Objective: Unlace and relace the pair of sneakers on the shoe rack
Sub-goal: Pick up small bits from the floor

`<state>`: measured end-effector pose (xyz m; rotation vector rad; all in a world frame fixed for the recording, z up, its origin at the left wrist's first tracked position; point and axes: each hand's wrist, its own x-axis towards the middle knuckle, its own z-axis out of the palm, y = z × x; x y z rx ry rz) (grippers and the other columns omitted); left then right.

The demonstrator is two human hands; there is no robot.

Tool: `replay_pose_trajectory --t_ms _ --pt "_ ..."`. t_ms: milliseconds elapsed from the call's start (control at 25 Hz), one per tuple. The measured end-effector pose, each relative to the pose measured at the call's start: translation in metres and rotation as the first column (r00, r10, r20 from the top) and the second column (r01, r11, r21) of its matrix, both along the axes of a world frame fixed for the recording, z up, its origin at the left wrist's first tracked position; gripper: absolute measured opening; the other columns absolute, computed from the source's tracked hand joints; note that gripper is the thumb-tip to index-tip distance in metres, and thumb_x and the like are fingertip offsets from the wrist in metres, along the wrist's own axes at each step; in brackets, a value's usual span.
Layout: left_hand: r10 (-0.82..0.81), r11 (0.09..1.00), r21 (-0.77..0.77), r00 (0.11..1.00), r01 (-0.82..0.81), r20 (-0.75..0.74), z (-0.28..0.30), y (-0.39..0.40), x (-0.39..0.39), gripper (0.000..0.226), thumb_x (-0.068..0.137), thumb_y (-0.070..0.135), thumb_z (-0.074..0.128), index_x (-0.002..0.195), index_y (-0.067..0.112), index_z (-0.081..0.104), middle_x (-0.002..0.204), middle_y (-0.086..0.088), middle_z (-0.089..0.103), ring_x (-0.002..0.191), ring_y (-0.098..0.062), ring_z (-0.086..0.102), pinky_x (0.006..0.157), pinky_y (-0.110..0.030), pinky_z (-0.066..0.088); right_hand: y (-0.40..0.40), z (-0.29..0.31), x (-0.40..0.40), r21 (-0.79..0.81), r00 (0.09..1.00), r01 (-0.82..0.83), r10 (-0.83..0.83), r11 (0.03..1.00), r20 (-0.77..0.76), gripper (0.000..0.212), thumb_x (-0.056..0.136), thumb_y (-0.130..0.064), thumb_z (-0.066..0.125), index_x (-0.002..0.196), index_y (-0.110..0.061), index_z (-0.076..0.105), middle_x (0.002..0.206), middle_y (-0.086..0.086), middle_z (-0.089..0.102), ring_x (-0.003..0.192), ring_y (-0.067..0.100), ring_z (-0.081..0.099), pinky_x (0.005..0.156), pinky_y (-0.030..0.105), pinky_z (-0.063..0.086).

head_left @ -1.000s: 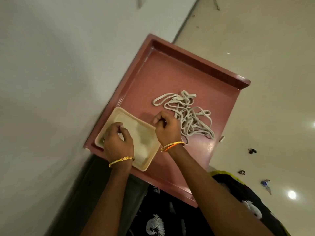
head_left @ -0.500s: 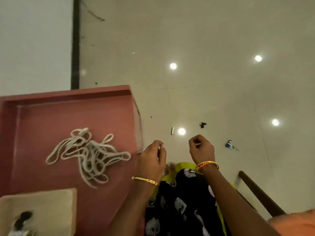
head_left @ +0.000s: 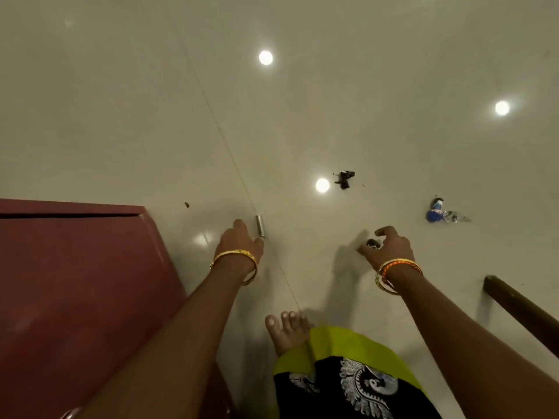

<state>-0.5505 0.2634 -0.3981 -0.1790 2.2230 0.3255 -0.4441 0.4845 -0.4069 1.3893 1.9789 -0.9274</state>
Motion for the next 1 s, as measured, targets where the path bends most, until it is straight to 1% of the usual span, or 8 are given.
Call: replay_pose_trajectory --t_ms 160,280,440,600,680,760,880,1000 --pt "0.134 0.990 -0.048 0.991 -0.135 -0.029 -0.054 0.014 0.002 0.061 0.088 0.046 0.057 0.126 0.002 0.036 0.122 -0.020 0.054 0.113 -0.037 0.052 0.085 -0.039 0.042 -0.011 -0.044 0.012 0.129 1.000 0.030 -0.029 0.991 -0.011 0.050 0.087 -0.026 0.064 0.127 -0.006 0.042 0.129 0.020 0.039 0.107 0.039 0.054 0.091 0.043 0.045" --pt "0.132 0.986 -0.090 0.985 -0.143 -0.111 -0.074 0.023 0.008 0.048 0.092 0.039 0.053 0.121 0.002 0.041 0.118 -0.019 0.056 0.109 -0.038 0.055 0.081 -0.039 0.043 -0.020 -0.058 0.020 0.210 0.993 0.040 -0.015 0.977 -0.119 0.031 0.090 -0.012 0.059 0.118 -0.003 0.051 0.123 0.020 0.043 0.103 0.037 0.054 0.085 0.033 0.043" --pt "0.202 0.979 0.000 0.979 -0.202 -0.040 -0.057 0.018 0.003 0.030 0.096 0.024 0.048 0.112 0.000 0.051 0.114 -0.018 0.059 0.104 -0.033 0.056 0.072 -0.029 0.037 -0.027 -0.043 0.018 0.151 0.979 0.083 -0.052 0.985 -0.197 0.022 0.084 -0.005 0.061 0.106 -0.003 0.061 0.110 0.018 0.056 0.096 0.030 0.058 0.075 0.022 0.038" --pt "0.295 0.933 0.206 0.955 -0.296 0.035 0.031 0.001 0.021 0.016 0.095 0.019 0.049 0.099 0.006 0.058 0.104 -0.014 0.065 0.095 -0.032 0.062 0.077 -0.031 0.045 -0.057 0.040 -0.002 -0.013 0.929 0.114 -0.111 0.993 -0.352 0.017 0.086 -0.001 0.053 0.097 -0.008 0.064 0.093 0.006 0.062 0.077 0.018 0.056 0.065 0.020 0.046" --pt "0.431 0.843 0.304 0.895 -0.445 0.113 0.085 -0.008 0.025 0.010 0.095 0.014 0.049 0.088 0.012 0.054 0.091 -0.009 0.065 0.077 -0.025 0.063 0.066 -0.029 0.047 -0.076 0.091 -0.014 -0.036 0.900 0.027 -0.040 0.999 -0.434 0.025 0.087 0.005 0.046 0.095 -0.008 0.065 0.092 0.004 0.061 0.080 0.015 0.054 0.075 0.028 0.049" --pt "0.529 0.757 0.375 0.838 -0.536 0.131 0.145 -0.019 0.026 0.016 0.095 0.012 0.049 0.081 0.017 0.053 0.084 -0.003 0.063 0.063 -0.016 0.060 0.059 -0.026 0.042 -0.091 0.150 -0.028 -0.065 0.857 -0.043 0.003 0.997 -0.515 0.027 0.088 0.006 0.044 0.096 -0.011 0.064 0.091 0.004 0.061 0.080 0.014 0.055 0.072 0.029 0.048" --pt "0.633 0.647 0.479 0.768 -0.593 0.096 0.251 -0.045 0.028 0.019 0.095 0.013 0.051 0.079 0.024 0.054 0.081 0.001 0.065 0.062 -0.012 0.061 0.063 -0.027 0.043 -0.113 0.251 -0.053 -0.140 0.799 -0.158 0.043 0.977 -0.600 0.023 0.089 0.000 0.051 0.098 -0.018 0.061 0.088 -0.003 0.062 0.077 0.008 0.058 0.065 0.026 0.050" --pt "0.742 0.512 0.564 0.664 -0.647 0.088 0.339 -0.090 0.041 0.017 0.094 0.013 0.053 0.082 0.024 0.056 0.080 0.003 0.065 0.063 -0.012 0.060 0.065 -0.029 0.045 -0.146 0.333 -0.073 -0.210 0.775 -0.286 0.097 0.935 -0.625 0.018 0.086 -0.007 0.064 0.095 -0.021 0.059 0.090 -0.012 0.063 0.078 0.009 0.063 0.068 0.030 0.055"
